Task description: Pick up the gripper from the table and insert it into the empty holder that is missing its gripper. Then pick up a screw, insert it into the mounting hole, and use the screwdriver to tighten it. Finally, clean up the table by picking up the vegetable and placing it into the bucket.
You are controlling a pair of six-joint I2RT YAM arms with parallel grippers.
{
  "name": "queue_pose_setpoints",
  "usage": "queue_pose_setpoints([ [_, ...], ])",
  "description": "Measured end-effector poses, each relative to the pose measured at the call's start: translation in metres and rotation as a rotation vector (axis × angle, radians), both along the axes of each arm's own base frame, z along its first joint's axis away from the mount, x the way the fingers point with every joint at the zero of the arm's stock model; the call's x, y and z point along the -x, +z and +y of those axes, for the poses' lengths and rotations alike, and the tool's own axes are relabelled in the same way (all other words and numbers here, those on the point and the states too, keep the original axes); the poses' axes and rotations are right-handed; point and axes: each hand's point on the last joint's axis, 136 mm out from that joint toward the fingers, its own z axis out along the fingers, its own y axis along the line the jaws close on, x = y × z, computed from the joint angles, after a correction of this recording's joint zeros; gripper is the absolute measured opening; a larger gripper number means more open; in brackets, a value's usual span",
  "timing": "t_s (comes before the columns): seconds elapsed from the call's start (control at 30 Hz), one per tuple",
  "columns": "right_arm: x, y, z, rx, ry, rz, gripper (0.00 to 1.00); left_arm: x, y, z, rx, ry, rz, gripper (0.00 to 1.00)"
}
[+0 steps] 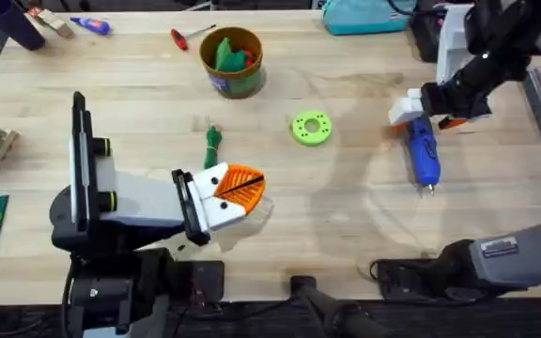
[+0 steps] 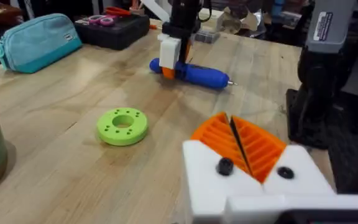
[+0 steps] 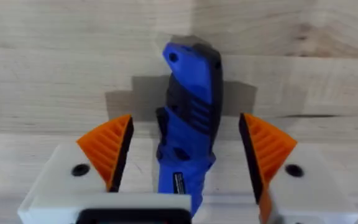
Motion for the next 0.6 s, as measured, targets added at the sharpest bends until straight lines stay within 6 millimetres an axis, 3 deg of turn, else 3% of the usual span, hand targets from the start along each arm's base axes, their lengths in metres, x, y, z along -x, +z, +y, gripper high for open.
queue_pose_setpoints([
  [0.6, 0.000, -0.022, -0.003, 0.015, 0.030, 0.021, 0.946, 0.000, 0.000, 0.000, 0.000, 0.000, 0.000, 0.007],
])
